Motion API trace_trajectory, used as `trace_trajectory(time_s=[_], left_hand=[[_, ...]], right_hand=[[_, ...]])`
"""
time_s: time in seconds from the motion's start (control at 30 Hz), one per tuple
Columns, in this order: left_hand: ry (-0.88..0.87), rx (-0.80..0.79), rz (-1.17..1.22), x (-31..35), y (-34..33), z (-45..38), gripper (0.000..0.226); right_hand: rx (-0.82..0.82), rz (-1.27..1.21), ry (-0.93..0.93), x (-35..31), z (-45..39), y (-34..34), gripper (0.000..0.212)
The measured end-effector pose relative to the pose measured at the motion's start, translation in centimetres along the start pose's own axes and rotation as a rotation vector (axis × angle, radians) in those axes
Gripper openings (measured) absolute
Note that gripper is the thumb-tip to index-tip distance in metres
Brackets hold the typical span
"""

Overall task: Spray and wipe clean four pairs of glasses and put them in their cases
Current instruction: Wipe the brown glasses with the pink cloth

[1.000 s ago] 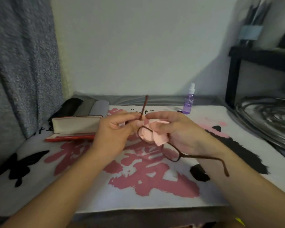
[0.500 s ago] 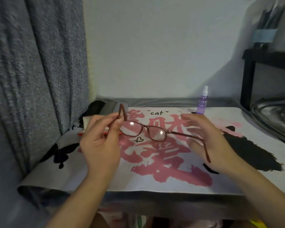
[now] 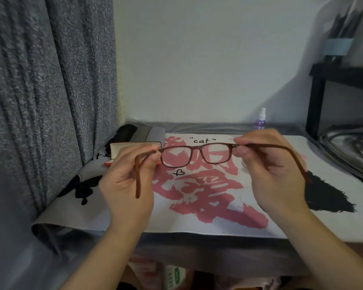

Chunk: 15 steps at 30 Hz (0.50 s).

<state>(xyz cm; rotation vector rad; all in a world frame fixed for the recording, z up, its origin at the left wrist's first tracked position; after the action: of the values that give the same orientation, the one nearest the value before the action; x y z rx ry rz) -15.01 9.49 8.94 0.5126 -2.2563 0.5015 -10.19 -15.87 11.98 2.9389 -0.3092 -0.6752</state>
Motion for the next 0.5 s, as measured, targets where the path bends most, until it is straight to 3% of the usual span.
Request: trace_trajectory(time_s=[0.1, 0.37, 0.5], left_hand=[[-0.004, -0.001, 0.014, 0.5, -0.1, -0.4, 0.029], [-0.025, -0.043, -0.022, 1.3, -0.7, -0.5, 0.024], [0.150, -0.137, -0.080, -1.5, -1.3, -0.5, 0.016]], right_hand=[[-0.012, 0.011, 0.062, -0.7, -0.5, 0.3, 0.016], [-0.032, 0.041, 0.124, -1.0, -0.8, 0.6, 0.018], [-0.080, 0.077, 0.091, -0.5, -0.7, 0.4, 0.014]])
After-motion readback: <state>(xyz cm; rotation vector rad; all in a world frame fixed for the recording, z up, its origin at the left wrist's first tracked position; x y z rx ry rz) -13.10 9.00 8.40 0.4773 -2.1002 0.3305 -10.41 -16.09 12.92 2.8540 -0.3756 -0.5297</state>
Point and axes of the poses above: each hand's wrist, its own z-axis away from the middle knuckle, its own y-axis out of the back of the hand, x = y × z, the point moved 8 cm from there along -z, towards the middle knuckle, and after that the axes turned 12 degrees about y, right-handed, at the moved point
